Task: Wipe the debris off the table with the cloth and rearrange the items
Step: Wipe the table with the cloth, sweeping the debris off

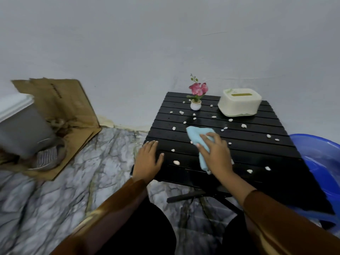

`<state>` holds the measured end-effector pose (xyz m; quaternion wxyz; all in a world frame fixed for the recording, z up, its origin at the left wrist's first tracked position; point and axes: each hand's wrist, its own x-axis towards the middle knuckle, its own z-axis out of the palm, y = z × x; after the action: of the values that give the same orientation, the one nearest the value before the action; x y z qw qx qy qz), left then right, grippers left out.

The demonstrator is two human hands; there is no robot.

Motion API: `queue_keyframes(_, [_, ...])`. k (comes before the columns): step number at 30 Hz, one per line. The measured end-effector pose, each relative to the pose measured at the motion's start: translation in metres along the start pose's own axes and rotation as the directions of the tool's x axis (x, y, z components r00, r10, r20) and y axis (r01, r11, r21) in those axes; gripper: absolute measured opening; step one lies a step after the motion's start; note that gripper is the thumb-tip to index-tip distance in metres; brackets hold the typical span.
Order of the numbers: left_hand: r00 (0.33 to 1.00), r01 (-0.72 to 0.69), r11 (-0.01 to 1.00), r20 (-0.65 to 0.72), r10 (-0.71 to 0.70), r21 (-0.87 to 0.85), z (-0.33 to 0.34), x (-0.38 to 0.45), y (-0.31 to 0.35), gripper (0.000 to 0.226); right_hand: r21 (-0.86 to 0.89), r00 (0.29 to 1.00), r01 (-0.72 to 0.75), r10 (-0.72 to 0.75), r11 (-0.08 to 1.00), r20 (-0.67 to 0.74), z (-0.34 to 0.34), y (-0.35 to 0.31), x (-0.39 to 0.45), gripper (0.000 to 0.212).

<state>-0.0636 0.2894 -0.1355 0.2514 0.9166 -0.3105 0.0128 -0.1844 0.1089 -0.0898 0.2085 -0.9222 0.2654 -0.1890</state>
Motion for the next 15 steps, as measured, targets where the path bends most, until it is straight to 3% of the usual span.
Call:
queue_keyframes(5, [0.988, 0.133, 0.986, 0.060, -0.140, 0.097, -0.015, -0.019, -0.066, 0.069, 0.060, 0.983, 0.124, -0.130, 0.991, 0.128, 0.054, -0.079, -0.011, 0.042])
queue_keyframes(11, [0.979, 0.114, 0.988, 0.156, -0.130, 0.109, -0.008, -0.026, -0.090, 0.076, -0.005, 0.950, 0.189, -0.181, 0.982, 0.255, 0.104, -0.128, -0.021, 0.046])
queue_keyframes(15, [0.974, 0.092, 0.994, 0.204, -0.103, 0.062, -0.002, -0.024, -0.097, 0.066, -0.142, 0.938, 0.196, -0.144, 0.970, 0.315, 0.130, -0.129, -0.024, 0.049])
